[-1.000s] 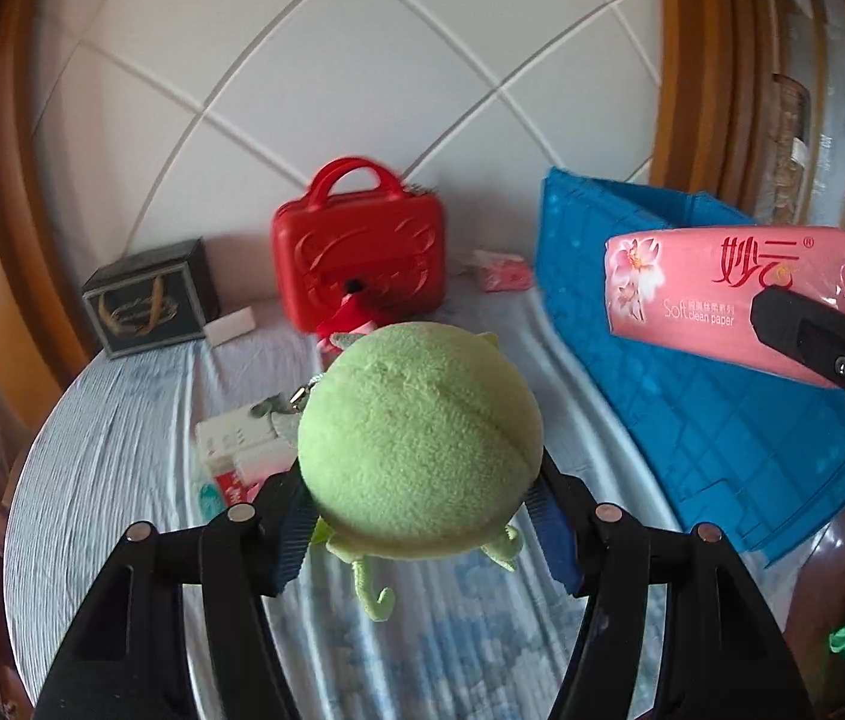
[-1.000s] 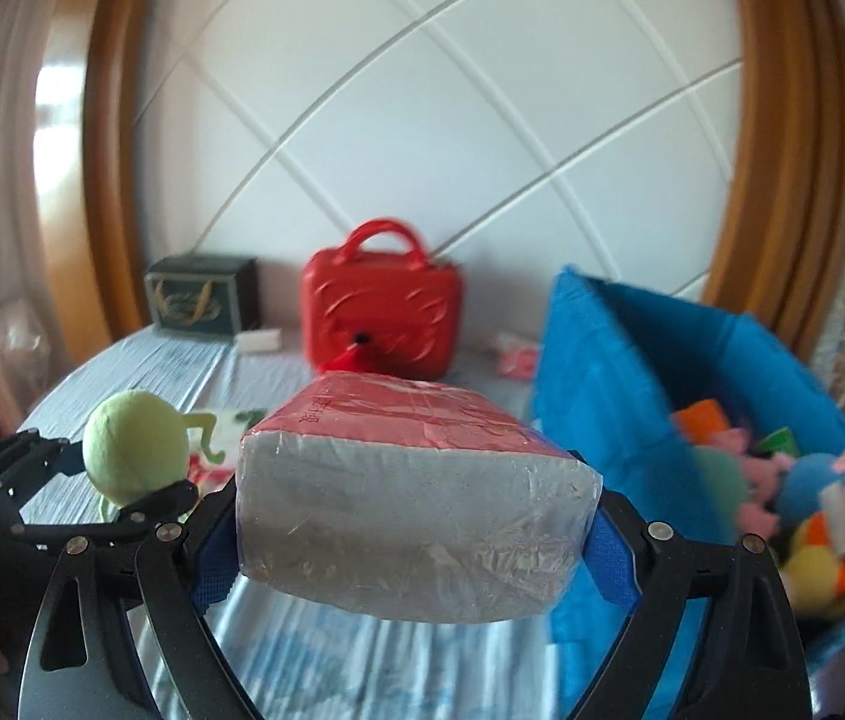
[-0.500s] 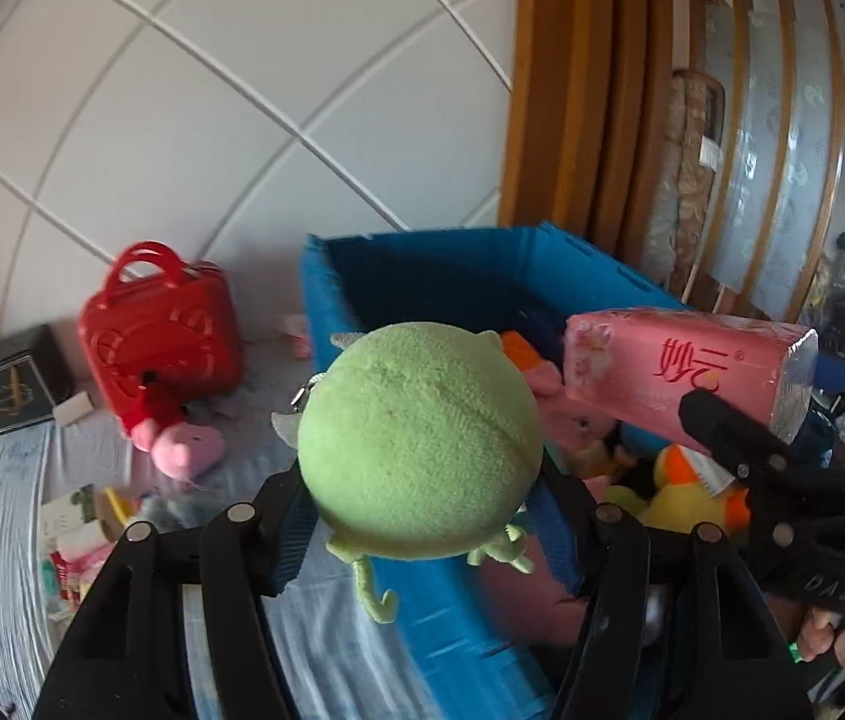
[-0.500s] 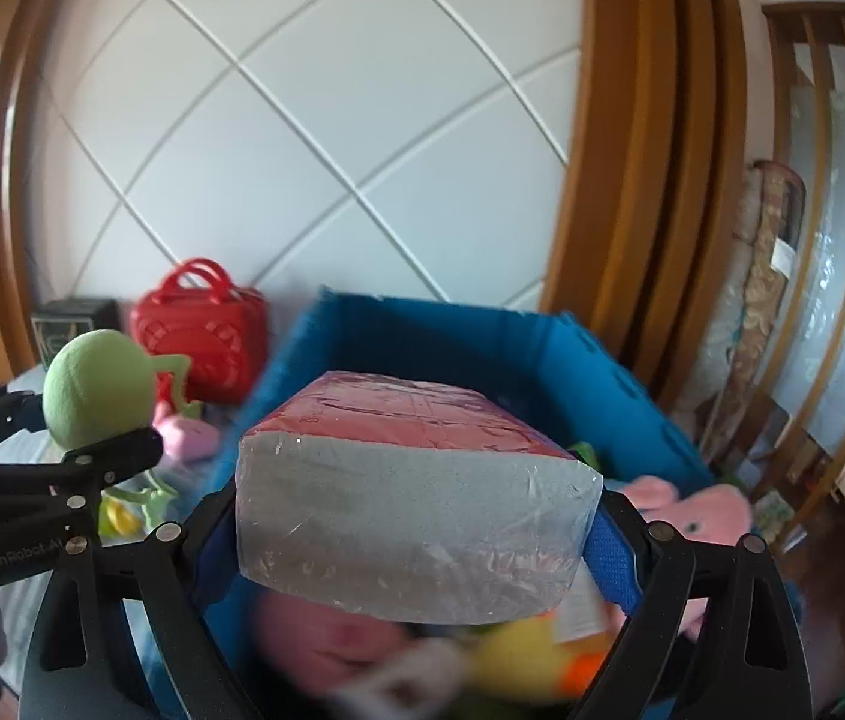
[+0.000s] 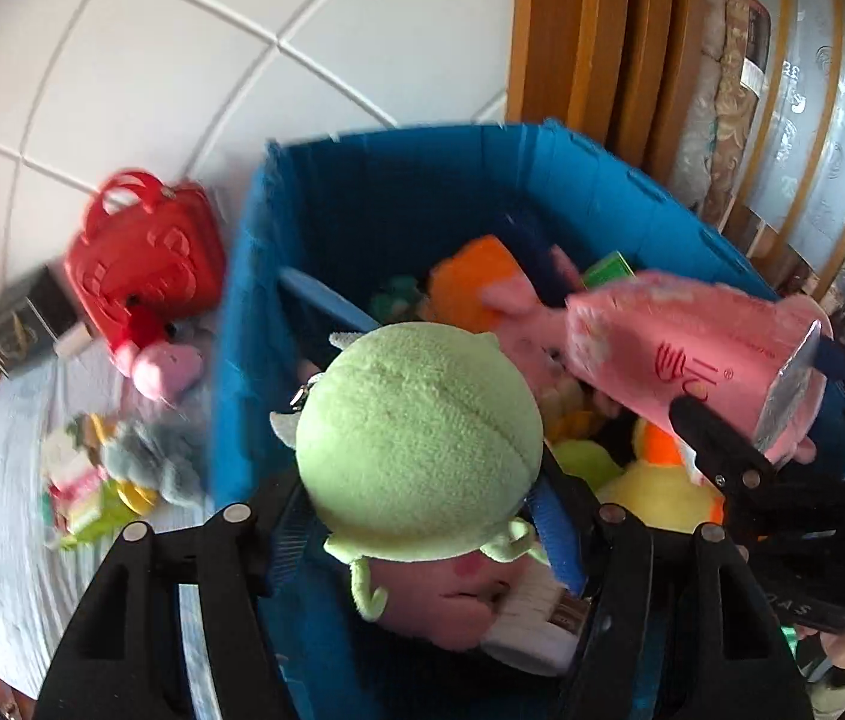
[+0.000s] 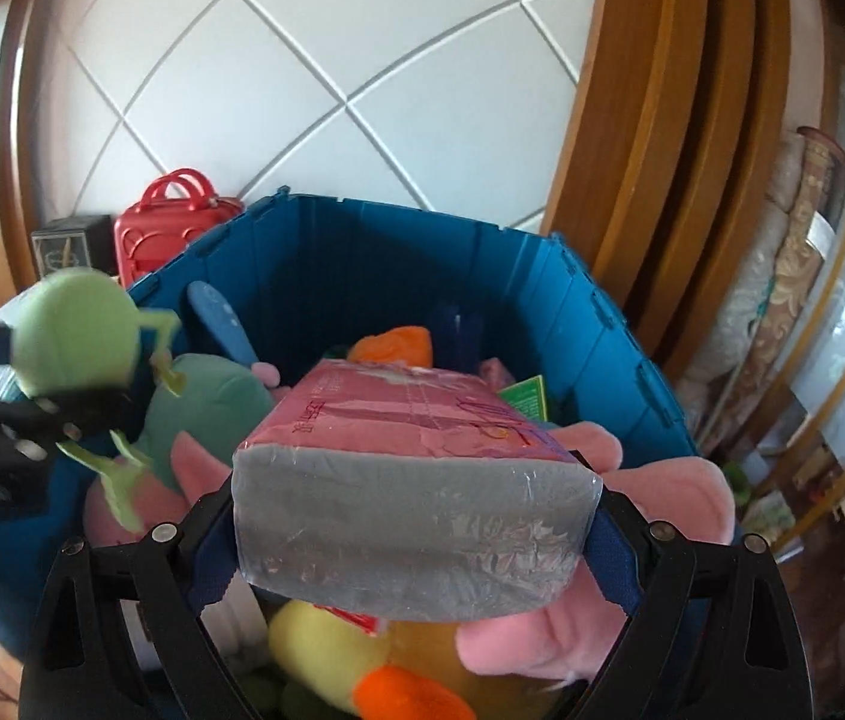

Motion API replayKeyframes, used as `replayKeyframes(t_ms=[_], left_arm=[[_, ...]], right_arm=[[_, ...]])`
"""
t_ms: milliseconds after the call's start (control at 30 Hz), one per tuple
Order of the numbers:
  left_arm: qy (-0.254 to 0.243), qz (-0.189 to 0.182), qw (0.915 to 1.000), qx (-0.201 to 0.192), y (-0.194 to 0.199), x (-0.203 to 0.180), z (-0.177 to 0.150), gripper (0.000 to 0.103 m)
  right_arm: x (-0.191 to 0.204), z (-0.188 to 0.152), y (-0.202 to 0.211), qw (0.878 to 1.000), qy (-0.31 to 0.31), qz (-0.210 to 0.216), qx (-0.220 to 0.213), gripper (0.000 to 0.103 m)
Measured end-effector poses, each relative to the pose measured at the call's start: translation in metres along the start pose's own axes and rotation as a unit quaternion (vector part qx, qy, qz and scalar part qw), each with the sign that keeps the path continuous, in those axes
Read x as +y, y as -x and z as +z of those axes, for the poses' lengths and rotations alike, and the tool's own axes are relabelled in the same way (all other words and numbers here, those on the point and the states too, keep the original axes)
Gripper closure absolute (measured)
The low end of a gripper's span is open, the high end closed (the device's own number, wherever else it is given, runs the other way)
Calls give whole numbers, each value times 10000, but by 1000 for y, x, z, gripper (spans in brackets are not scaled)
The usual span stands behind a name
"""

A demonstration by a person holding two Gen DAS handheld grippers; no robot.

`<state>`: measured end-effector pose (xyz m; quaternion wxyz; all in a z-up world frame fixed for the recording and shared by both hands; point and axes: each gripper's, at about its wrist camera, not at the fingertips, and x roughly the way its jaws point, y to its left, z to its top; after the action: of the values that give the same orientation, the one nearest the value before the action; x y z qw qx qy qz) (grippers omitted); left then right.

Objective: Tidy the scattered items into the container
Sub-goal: 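Carry both items over the blue crate and open both tools to drop them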

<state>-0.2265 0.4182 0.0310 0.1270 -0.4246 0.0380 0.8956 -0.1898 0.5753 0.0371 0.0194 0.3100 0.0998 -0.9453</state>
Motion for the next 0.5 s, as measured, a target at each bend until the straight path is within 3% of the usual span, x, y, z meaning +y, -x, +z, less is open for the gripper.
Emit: replayKeyframes(t_ms=[233, 500], left_arm=[[-116, 186, 9997, 110, -9, -19, -14, 33], [-307, 501, 9981, -206, 5, -28, -28, 23]], right_arm=[[-9, -16, 5, 9998, 52, 192, -48, 2], [-19, -27, 30, 9987, -154, 333, -347, 0]])
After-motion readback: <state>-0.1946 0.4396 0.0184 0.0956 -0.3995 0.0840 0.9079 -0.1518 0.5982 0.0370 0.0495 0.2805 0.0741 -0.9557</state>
